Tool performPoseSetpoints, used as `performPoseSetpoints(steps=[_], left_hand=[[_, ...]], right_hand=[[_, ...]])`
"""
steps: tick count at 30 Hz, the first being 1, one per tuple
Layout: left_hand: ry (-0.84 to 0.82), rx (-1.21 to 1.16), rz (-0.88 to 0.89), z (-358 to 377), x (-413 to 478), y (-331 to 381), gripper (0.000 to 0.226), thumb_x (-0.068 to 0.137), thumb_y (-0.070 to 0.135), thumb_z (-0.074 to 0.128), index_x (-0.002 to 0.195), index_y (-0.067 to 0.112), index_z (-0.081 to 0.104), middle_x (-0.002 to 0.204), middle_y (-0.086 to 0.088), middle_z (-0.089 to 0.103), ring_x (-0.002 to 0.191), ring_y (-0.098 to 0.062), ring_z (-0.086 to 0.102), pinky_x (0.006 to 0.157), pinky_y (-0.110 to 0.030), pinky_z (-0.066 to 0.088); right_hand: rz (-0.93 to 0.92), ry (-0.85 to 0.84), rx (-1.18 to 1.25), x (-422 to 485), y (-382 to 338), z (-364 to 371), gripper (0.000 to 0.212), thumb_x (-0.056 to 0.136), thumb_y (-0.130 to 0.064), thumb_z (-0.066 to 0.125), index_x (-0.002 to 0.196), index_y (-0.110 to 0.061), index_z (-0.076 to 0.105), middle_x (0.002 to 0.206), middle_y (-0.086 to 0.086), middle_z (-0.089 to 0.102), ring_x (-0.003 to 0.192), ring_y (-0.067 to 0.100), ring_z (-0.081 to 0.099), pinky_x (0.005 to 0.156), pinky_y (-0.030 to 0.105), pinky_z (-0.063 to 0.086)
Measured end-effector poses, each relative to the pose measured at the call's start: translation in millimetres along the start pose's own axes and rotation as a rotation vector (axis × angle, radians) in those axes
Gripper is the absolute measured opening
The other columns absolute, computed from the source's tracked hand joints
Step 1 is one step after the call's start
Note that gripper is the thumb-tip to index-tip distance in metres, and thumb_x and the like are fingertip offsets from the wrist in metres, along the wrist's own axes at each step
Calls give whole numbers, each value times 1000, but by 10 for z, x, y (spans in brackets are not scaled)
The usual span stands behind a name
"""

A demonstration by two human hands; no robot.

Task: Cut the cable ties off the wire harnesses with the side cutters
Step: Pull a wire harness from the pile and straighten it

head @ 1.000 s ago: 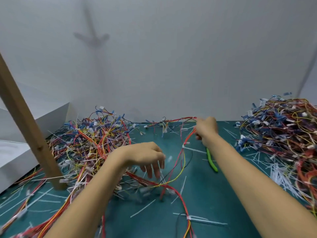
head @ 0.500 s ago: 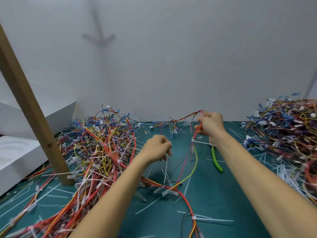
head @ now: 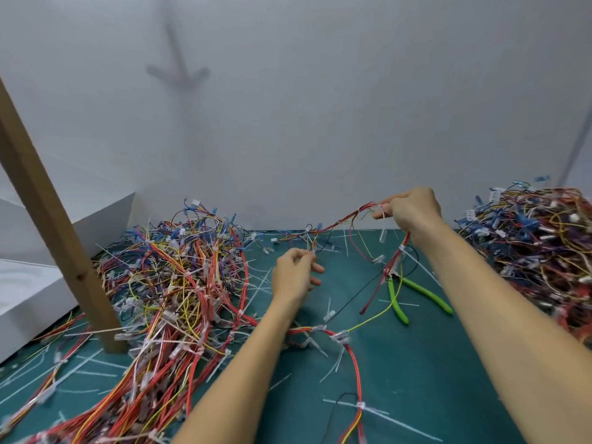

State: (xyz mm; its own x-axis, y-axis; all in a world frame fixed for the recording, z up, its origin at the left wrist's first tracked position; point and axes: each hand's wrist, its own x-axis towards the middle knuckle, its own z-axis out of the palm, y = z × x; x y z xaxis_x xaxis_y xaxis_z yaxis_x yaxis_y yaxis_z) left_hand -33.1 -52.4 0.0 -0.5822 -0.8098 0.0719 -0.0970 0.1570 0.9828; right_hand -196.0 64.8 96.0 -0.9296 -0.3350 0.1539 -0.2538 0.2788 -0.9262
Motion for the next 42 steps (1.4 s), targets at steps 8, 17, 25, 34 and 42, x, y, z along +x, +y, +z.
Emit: performPoseSetpoints(steps=[8,17,25,34,42], left_hand=[[-580,1078,164,-160,-216,340,35,93,33,40,73,17,64,67,2,74,54,-18,67,66,-29,55],[-467,1128,187,-232,-408,295,30,101,31,44,106,7,60,96,-19,66,71,-36,61,77,-43,56],[63,1045,326,-133,-177,234,29,104,32,43,116,5,47,109,-20,63,100,-41,59,69,-41,37],[-86,1260,114,-416,-29,-104,33,99,37,53,114,8,54,120,-18,61,110,-39,60,83,-41,46],[-182,1371,47,-879,40,-21,27,100,28,42,105,6,57,117,-19,63,105,-34,62,82,-36,48]], right_hand=[[44,173,94,-57,186,143,30,89,-9,64,63,-25,63,65,-11,69,78,9,62,67,25,46],[32,234,153,-105,252,221,10,91,-16,65,89,-21,72,62,-16,65,71,-3,57,64,23,42],[99,-174,64,-322,44,167,10,82,0,70,79,-9,73,81,8,73,47,9,26,40,21,23],[121,-122,260,-184,-69,-169,19,94,4,48,84,-2,63,83,13,74,30,7,28,32,15,18],[-3,-81,-17,-278,117,39,10,86,-6,68,85,-15,71,74,-4,69,59,14,58,55,28,45]])
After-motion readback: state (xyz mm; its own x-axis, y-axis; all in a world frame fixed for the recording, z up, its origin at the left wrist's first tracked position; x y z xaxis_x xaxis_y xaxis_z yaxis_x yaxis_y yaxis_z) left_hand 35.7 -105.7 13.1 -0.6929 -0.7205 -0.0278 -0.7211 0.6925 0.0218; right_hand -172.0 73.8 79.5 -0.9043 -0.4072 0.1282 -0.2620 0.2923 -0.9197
